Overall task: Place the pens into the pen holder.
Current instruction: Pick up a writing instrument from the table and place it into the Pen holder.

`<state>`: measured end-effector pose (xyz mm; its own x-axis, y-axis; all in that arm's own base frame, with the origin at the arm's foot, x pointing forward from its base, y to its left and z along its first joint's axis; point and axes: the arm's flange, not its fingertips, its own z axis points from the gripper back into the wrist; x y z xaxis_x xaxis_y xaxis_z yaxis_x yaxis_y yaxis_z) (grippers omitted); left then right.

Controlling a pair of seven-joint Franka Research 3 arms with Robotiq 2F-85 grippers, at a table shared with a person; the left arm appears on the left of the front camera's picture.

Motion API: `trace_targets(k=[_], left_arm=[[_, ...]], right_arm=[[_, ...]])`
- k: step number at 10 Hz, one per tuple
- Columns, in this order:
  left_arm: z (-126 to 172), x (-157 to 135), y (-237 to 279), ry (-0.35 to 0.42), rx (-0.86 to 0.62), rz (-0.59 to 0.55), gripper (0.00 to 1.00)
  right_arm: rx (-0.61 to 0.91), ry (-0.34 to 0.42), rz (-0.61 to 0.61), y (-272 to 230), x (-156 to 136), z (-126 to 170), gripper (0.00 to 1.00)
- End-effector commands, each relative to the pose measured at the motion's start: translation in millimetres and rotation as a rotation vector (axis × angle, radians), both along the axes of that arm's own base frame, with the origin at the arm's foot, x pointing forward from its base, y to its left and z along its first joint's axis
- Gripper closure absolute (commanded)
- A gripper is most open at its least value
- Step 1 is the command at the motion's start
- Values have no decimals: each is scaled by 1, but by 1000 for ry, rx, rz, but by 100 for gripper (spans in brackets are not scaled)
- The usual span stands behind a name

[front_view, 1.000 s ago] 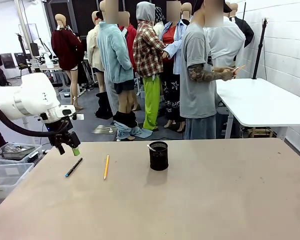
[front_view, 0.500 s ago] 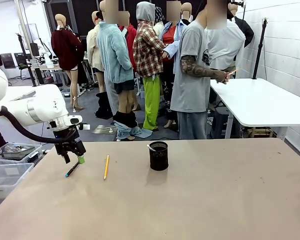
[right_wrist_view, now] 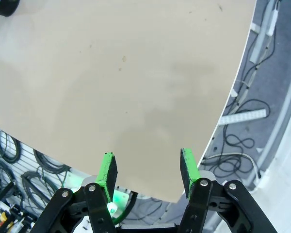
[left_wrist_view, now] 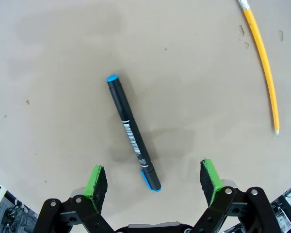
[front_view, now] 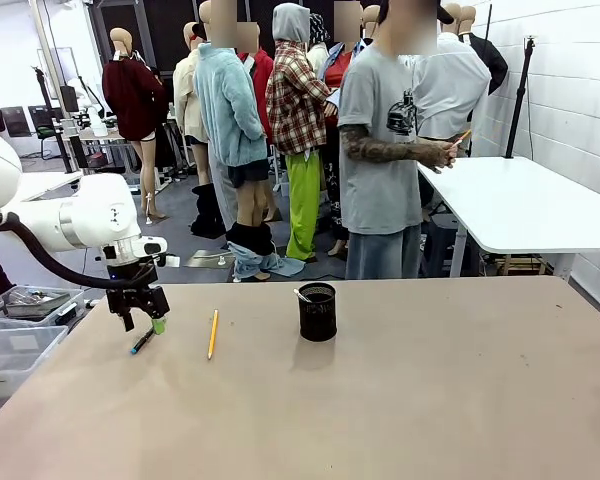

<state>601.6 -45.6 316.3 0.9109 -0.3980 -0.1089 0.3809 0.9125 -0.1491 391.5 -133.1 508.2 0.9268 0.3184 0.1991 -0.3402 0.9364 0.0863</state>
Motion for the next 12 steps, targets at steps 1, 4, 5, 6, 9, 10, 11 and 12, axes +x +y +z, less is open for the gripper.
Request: trace_targets(k=[1,4,5,6,9,10,11,12], left_arm=[[-1,0,-8,-14,11,2,0],[-1,0,-6,1,-2,-5,0],[-7,8,-5,-12,15,9,0],[-16,14,-7,-7,22,12,0],[-25,18,-9,-32,79,44,0],[-23,17,-9,-51,89,42,13],[-21,15,-10,-53,122,49,33],[-15,10,-14,-71,148,51,52]], right_arm=[[-9,-9,1,0,0,-4,34],[-9,-9,1,0,0,-4,34],[-9,-9,1,0,0,-4,34],[-9,-9,1,0,0,-4,34],[-9,-9,1,0,0,-4,34],[-9,-9,1,0,0,-4,34],[-9,-9,1,0,0,-4,34],[-9,-9,1,0,0,-4,34]])
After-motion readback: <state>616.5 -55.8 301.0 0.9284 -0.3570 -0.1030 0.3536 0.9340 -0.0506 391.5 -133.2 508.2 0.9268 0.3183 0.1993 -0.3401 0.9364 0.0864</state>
